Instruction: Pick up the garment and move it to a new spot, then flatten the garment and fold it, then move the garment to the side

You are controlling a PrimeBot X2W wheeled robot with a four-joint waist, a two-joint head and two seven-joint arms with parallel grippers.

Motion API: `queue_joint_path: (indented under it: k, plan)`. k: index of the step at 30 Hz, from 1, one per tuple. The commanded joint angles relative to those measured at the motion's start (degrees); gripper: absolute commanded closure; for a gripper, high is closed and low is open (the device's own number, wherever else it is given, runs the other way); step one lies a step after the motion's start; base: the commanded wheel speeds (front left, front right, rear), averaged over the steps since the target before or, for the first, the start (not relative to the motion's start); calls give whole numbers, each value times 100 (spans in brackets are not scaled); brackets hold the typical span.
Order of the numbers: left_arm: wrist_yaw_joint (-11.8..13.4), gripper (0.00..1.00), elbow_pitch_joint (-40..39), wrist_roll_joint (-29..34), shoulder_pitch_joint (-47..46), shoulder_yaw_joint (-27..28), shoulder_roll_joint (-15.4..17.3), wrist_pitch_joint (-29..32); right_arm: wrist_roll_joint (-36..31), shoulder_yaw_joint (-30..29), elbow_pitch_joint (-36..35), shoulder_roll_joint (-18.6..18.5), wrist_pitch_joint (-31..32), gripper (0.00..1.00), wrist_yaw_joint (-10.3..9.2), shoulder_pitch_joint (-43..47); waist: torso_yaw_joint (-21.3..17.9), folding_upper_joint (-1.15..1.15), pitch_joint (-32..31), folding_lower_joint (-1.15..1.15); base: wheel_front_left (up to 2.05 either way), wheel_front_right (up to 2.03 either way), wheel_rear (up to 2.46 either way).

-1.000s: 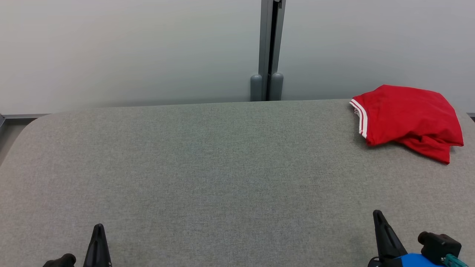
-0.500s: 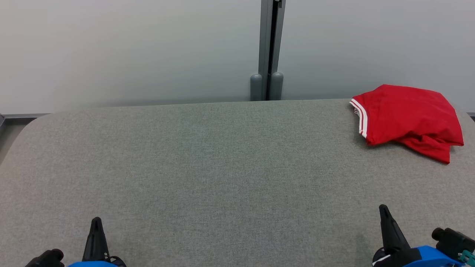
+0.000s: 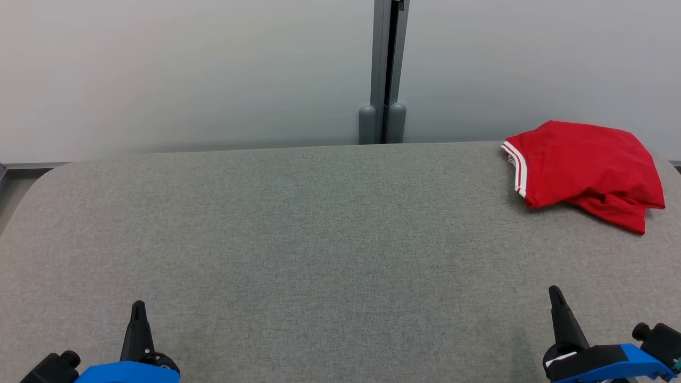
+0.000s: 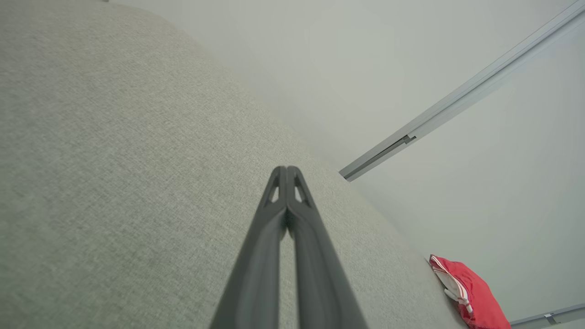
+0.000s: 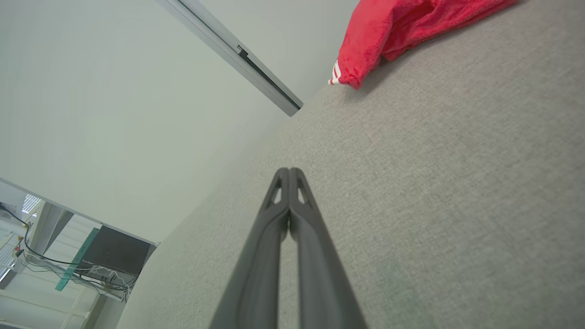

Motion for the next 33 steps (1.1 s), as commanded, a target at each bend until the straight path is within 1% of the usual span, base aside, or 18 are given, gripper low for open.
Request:
queue_joint_path:
  k: [1, 16, 33]
  plan:
    - [-23, 100, -88, -201, -204, -14, 50, 43, 209, -29, -103, -29, 50, 100, 1, -171, 0, 0, 1, -1, 0, 0, 0]
    - [-61, 100, -104, -1300, -359, -5, 56, 312, 1249, -103, -149, -33, 318, 100, 2, -267, 0, 0, 8, -1, 0, 0, 0]
    - [-94, 100, -125, -2373, -518, 3, 58, 576, 2264, -177, -200, -37, 582, 100, 2, -363, 0, 0, 16, -1, 0, 0, 0]
